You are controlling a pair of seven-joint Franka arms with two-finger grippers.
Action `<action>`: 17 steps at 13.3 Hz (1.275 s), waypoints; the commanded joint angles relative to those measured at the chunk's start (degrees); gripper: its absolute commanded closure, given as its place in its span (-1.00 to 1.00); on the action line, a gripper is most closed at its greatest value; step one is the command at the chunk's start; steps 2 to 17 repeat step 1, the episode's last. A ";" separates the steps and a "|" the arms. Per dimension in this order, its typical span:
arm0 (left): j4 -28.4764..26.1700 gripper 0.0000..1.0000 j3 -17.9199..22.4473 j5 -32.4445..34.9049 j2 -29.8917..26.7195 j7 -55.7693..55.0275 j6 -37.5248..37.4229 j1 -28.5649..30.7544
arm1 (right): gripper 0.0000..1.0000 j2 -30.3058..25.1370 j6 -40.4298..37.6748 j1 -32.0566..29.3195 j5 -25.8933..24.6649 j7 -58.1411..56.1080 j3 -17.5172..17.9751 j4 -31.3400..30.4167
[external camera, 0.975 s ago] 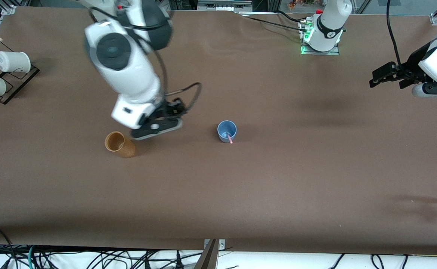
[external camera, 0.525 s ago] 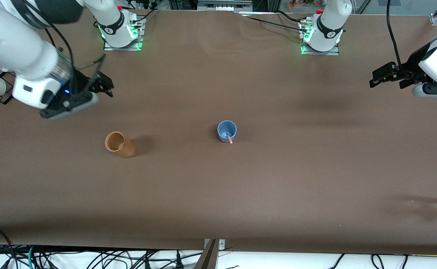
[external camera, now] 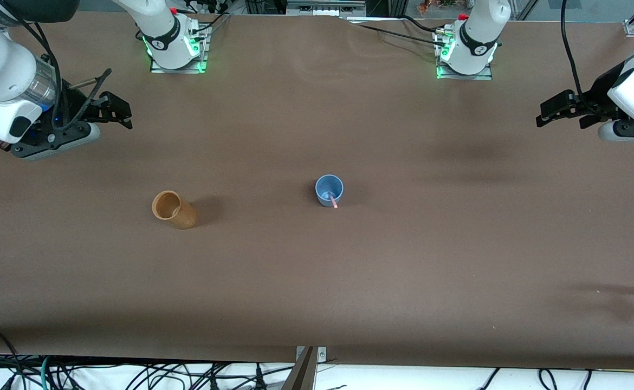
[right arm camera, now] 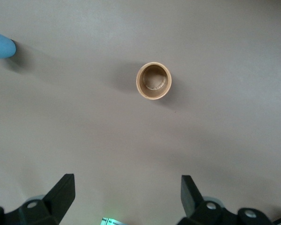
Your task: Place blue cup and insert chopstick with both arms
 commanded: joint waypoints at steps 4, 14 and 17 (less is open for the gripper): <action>-0.83 -1.00 -0.22 1.55 -0.43 -0.27 0.88 0.11 | -1.00 -0.82 0.30 0.16 0.02 -0.40 -0.22 -0.52; -0.83 -1.00 -0.22 1.55 -0.43 -0.27 0.88 0.11 | -1.00 -0.82 0.30 0.16 0.02 -0.40 -0.22 -0.52; -0.83 -1.00 -0.22 1.55 -0.43 -0.27 0.88 0.11 | -1.00 -0.82 0.30 0.16 0.02 -0.40 -0.22 -0.52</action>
